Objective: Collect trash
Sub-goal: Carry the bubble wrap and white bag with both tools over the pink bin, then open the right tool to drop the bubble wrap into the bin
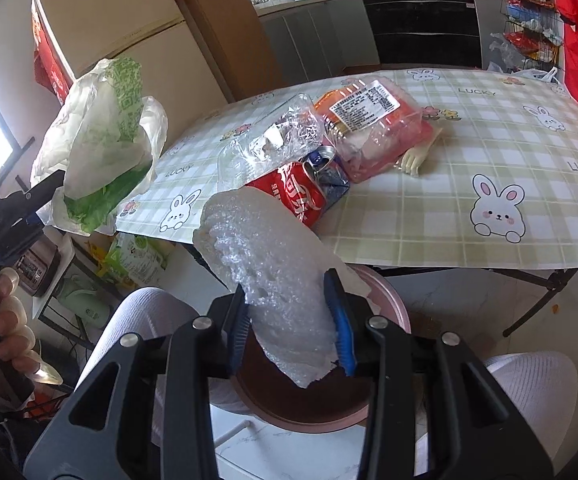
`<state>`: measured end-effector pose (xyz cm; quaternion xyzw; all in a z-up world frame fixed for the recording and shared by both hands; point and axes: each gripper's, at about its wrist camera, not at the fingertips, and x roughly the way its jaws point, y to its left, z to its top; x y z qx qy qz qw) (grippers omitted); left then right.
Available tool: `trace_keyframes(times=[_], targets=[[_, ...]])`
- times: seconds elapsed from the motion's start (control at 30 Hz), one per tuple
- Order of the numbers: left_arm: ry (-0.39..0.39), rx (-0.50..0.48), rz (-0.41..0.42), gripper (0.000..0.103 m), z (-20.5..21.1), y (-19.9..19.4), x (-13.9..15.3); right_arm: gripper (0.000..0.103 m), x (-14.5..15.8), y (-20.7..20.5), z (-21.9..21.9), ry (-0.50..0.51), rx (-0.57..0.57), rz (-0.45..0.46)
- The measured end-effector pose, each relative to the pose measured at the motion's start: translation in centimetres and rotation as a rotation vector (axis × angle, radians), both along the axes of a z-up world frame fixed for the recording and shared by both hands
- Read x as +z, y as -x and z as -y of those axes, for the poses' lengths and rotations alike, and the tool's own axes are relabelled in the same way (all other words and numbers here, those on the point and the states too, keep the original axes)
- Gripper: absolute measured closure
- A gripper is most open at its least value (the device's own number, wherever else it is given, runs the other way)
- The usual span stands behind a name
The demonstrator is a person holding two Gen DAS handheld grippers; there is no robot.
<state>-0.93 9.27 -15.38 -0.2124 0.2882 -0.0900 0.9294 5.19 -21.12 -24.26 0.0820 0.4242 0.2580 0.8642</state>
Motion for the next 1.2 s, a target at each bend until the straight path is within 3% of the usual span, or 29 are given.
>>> trace_keyframes(times=[0.3,0.53,0.63,0.73,0.9,1.07,1.2], targets=[[-0.008,-0.029,-0.027,0.079,0.9,-1.1,-1.0,0.059,-1.9,-0.9,-1.0,0.003,0.042,-0.059],[-0.017,-0.047,-0.031,0.079,1.1,-1.3,-1.3,0.054,-1.4,-0.6,-1.2,-0.018,0.060,-0.032],[-0.023,-0.057,-0.030,0.079,1.3,-1.3,-1.2,0.049,-1.2,-0.5,-1.2,-0.016,0.059,-0.021],[-0.031,-0.061,-0.021,0.079,1.2,-1.2,-1.1,0.036,-0.9,-0.4,-1.2,-0.023,0.054,-0.009],[-0.040,-0.076,-0.012,0.079,1.2,-1.2,-1.1,0.009,0.7,0.0,-0.5,-0.050,0.009,0.069],[-0.041,-0.148,-0.026,0.078,2.0,-1.1,-1.8,0.006,3.1,0.5,1.7,-0.108,-0.145,0.191],[-0.084,-0.207,-0.048,0.078,3.6,-1.0,-2.6,0.006,4.9,1.2,3.5,-0.088,-0.259,0.318]])
